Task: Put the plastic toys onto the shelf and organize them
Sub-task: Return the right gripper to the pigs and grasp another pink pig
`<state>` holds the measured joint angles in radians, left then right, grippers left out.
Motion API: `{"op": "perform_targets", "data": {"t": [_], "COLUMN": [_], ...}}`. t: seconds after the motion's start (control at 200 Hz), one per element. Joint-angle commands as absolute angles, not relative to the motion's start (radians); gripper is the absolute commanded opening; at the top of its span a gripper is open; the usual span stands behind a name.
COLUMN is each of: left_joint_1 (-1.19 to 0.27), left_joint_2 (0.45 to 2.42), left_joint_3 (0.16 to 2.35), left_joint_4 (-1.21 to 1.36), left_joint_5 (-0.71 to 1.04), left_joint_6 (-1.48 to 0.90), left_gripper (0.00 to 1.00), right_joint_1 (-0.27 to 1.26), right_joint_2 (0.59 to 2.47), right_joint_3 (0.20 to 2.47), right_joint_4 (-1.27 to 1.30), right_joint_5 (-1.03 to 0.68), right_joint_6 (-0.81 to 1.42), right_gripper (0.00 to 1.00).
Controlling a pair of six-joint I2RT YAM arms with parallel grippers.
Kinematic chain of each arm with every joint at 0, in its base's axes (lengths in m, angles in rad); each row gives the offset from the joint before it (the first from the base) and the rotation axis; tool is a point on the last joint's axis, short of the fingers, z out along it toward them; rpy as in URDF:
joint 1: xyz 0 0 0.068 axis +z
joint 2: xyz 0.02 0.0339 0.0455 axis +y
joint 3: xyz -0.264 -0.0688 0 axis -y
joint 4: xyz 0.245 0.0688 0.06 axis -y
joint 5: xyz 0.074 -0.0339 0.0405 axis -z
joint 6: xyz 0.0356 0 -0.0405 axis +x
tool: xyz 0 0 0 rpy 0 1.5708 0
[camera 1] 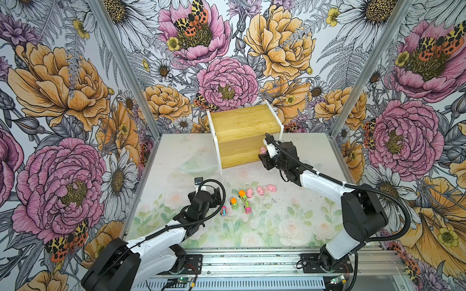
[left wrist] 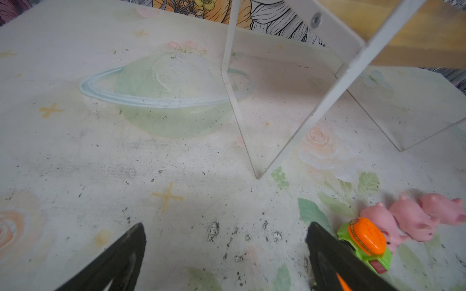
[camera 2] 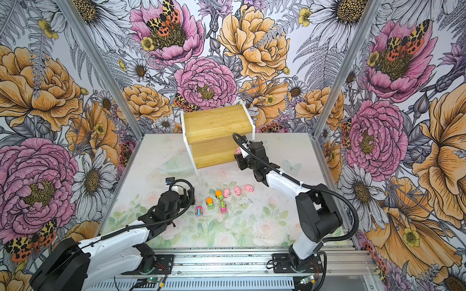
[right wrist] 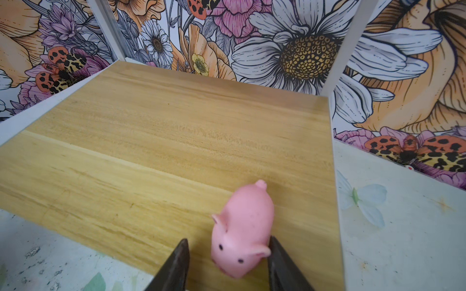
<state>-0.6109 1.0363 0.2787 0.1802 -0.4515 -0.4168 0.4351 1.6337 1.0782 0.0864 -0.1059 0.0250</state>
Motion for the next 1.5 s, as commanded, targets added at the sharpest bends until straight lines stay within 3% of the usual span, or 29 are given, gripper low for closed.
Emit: {"op": "perform_targets", "data": {"t": [0.0,0.08,0.2,0.33,0.55,0.866,1.186,1.491], "left_joint_1": [-0.601,-0.601,-0.601,-0.598,-0.590,-0.585,-0.601,-0.620], "left_joint_2": [1.046,1.046,1.045,1.040,1.049,1.101,1.161,1.210], "left_joint_3": [0.301,0.302,0.301,0.302,0.301,0.308,0.290,0.304], "left_joint_4": [0.184,0.184,0.184,0.183,0.200,0.233,0.300,0.304], "left_joint_5": [-0.436,-0.434,-0.433,-0.430,-0.419,-0.377,-0.258,-0.263], "left_joint_6": [-0.414,-0.413,-0.411,-0.408,-0.401,-0.372,-0.320,-0.324], "left_gripper": [0.99,0.99,0.99,0.99,0.99,0.99,0.99,0.99], "right_joint_1": [0.424,0.424,0.426,0.428,0.420,0.419,0.413,0.411], "right_joint_2": [1.561,1.507,1.417,1.299,1.145,1.249,1.402,1.464], "right_joint_3": [1.063,1.028,0.979,0.900,0.574,0.439,0.527,0.560], "right_joint_4": [0.097,0.085,0.039,-0.015,0.083,0.288,0.261,0.241], "right_joint_5": [-0.079,-0.075,-0.110,-0.147,-0.149,-0.190,-0.187,-0.165], "right_joint_6": [0.029,0.032,0.031,0.052,0.138,0.247,0.219,0.266], "right_gripper": [0.56,0.66,0.72,0.72,0.68,0.61,0.59,0.55]}}
